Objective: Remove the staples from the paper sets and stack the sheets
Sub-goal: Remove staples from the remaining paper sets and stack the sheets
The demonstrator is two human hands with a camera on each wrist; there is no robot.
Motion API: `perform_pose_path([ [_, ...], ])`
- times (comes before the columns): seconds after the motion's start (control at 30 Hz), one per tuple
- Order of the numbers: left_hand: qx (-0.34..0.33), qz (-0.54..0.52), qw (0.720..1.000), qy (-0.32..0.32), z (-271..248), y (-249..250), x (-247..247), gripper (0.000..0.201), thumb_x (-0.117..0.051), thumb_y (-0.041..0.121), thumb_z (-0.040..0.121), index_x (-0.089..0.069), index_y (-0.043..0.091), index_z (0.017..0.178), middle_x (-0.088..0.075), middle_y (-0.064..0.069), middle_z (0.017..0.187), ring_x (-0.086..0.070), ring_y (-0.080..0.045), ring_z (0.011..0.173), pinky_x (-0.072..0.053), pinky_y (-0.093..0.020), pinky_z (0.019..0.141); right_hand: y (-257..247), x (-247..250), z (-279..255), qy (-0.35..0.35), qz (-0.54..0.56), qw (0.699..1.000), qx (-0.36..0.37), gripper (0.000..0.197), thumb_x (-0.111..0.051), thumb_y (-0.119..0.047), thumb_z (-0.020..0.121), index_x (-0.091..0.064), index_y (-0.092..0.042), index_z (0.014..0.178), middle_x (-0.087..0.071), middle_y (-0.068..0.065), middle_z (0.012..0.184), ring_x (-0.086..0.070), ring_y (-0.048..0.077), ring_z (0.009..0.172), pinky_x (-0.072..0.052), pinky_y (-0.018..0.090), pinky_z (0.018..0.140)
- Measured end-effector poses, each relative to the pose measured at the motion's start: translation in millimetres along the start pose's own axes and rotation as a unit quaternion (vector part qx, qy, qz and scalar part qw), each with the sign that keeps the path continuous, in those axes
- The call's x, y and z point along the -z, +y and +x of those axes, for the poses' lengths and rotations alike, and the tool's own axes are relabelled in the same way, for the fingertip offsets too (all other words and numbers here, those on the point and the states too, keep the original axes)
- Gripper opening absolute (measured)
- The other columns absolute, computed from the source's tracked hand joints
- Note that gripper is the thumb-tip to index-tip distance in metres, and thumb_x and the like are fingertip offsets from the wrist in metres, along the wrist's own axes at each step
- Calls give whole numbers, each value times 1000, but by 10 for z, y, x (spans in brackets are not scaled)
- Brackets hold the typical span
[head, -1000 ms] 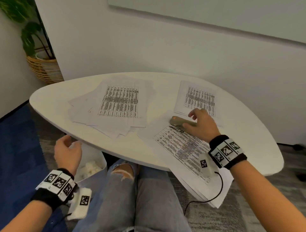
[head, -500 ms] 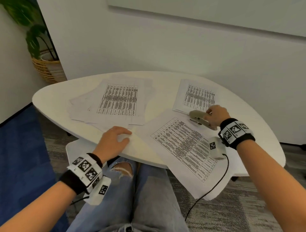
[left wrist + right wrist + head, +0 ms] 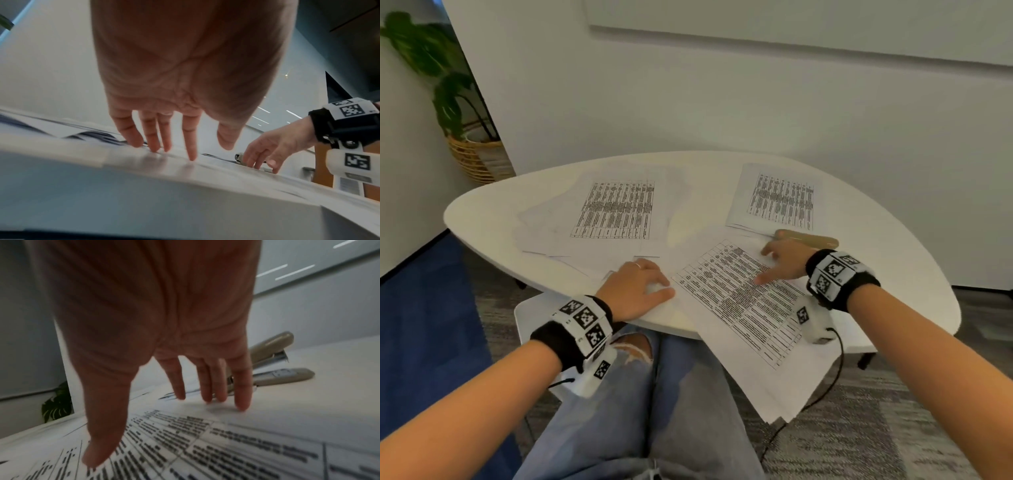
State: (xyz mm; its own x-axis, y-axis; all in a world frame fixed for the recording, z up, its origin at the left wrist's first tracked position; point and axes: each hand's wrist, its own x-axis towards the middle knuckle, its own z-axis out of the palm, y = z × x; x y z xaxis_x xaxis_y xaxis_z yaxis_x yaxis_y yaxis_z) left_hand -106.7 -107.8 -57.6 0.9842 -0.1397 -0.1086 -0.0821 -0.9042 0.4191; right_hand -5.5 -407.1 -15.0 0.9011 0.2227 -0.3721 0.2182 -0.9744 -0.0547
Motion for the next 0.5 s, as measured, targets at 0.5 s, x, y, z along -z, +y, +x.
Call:
perform_pose_path([
  [0.5,68,-40,997,-5,-133,59,92,45,-63,43,87,-62,14,122,-57,-4,131,-51,-19,120,-36,-26,101,-182,-104,19,-17,78,994,-81,93,-88,-58,39,-58,-4,109,-67,9,101,-63,27,94,-54,42,87],
])
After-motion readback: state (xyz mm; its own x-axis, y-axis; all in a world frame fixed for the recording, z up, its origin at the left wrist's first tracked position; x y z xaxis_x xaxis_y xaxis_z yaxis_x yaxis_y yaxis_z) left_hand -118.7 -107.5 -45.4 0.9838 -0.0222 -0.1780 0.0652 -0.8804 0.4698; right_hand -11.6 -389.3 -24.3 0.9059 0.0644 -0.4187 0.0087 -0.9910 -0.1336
